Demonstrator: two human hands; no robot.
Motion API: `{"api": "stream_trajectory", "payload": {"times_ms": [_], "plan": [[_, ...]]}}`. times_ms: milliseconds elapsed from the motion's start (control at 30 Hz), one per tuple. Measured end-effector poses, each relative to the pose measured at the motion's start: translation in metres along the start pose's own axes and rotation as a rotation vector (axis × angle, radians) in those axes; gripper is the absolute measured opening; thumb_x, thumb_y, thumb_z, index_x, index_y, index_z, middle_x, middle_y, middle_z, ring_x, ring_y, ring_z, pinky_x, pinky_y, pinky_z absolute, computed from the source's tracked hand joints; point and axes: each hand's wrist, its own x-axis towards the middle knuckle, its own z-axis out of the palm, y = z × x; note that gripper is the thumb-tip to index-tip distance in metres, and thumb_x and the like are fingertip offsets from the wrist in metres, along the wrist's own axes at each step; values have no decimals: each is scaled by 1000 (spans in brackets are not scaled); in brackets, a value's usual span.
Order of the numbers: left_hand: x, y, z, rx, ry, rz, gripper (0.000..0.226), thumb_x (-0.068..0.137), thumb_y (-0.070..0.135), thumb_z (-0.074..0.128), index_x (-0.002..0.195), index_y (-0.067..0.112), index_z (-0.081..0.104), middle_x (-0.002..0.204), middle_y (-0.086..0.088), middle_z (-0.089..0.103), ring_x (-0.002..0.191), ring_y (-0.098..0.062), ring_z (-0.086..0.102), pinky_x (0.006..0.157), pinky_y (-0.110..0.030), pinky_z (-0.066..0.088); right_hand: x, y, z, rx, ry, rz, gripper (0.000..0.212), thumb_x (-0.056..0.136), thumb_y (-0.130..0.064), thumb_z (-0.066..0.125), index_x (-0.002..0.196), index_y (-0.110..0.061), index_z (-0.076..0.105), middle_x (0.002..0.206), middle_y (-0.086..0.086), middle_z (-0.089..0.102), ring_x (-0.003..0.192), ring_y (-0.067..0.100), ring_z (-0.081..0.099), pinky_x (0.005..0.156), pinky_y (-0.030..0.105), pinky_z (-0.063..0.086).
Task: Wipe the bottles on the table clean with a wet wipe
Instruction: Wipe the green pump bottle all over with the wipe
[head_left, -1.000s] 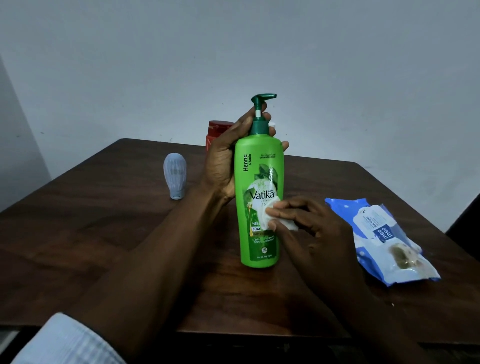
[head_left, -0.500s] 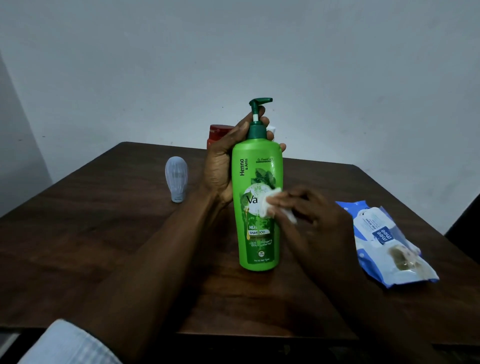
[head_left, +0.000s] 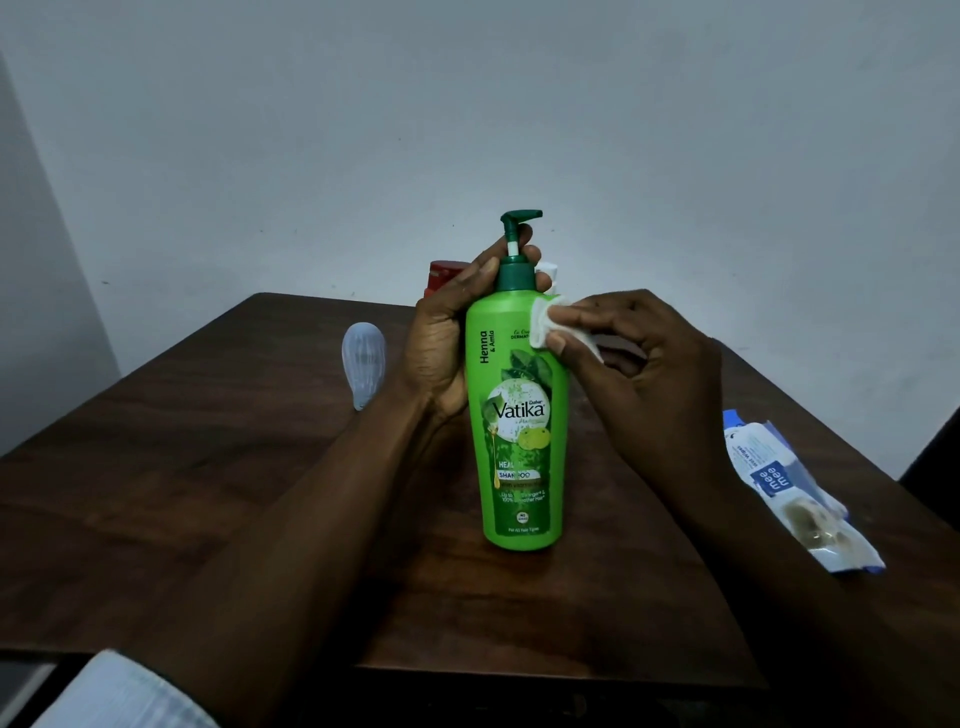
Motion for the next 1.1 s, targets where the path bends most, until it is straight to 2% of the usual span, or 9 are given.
{"api": "stream_trajectory", "payload": {"times_ms": [133, 300, 433, 533, 600, 767, 933, 1100], "plan": [[2, -1, -5, -13, 24, 8, 33, 95, 16, 48, 124, 8, 59, 108, -4, 67, 92, -20, 67, 100, -42, 50, -21, 3, -1, 103, -33, 146, 17, 85, -9, 78, 102, -11, 78, 106, -1, 70, 97, 5, 71, 77, 23, 60], [1, 0, -10, -53, 45, 19, 33, 95, 16, 50, 126, 8, 57, 109, -6, 67, 91, -21, 68, 101, -43, 50, -59, 9, -2, 166, -90, 264, 18, 82, -6, 79, 93, -19, 78, 102, -5, 71, 96, 6, 71, 75, 22, 60], [-1, 3, -8, -24, 63, 20, 32, 97, 15, 48, 126, 8, 57, 109, -5, 66, 93, -21, 67, 93, -43, 54, -91, 13, -9, 117, -171, 298, 16, 81, -4, 80, 90, -17, 79, 98, -10, 71, 93, 6, 72, 73, 22, 61], [-2, 5, -3, 63, 86, 28, 33, 96, 14, 47, 127, 7, 58, 108, -4, 68, 96, -20, 66, 89, -36, 55, -98, 12, -14, 18, -184, 226, 15, 80, -10, 83, 91, -21, 80, 95, -14, 72, 93, 6, 71, 81, 24, 58], [-2, 8, -2, 168, 110, 30, 35, 96, 13, 46, 129, 6, 58, 107, -4, 71, 95, -18, 65, 86, -31, 57, -94, 11, -16, -100, -168, 133, 15, 80, -15, 84, 91, -23, 80, 94, -16, 73, 93, 4, 70, 83, 19, 54], [3, 22, -2, 455, 139, 34, 36, 102, 7, 36, 133, 0, 53, 110, -7, 71, 94, -16, 67, 85, -30, 56, -68, 3, -9, -48, -82, 147, 14, 80, -12, 83, 90, -21, 79, 94, -12, 74, 88, 3, 70, 73, 15, 53], [9, 24, 10, 514, 203, 11, 33, 99, 3, 33, 117, 3, 61, 98, -8, 73, 81, -17, 68, 76, -29, 57, -24, -7, -2, 28, -18, 182, 14, 81, -19, 82, 95, -17, 80, 94, -7, 75, 82, 5, 72, 74, 24, 60], [15, 15, 14, 626, 338, 86, 23, 98, 15, 44, 99, 10, 67, 83, -2, 72, 72, -16, 63, 72, -31, 51, 9, -16, 3, 79, 12, 202, 13, 78, -24, 85, 91, -23, 80, 88, -10, 77, 80, 4, 73, 80, 32, 61]]}}
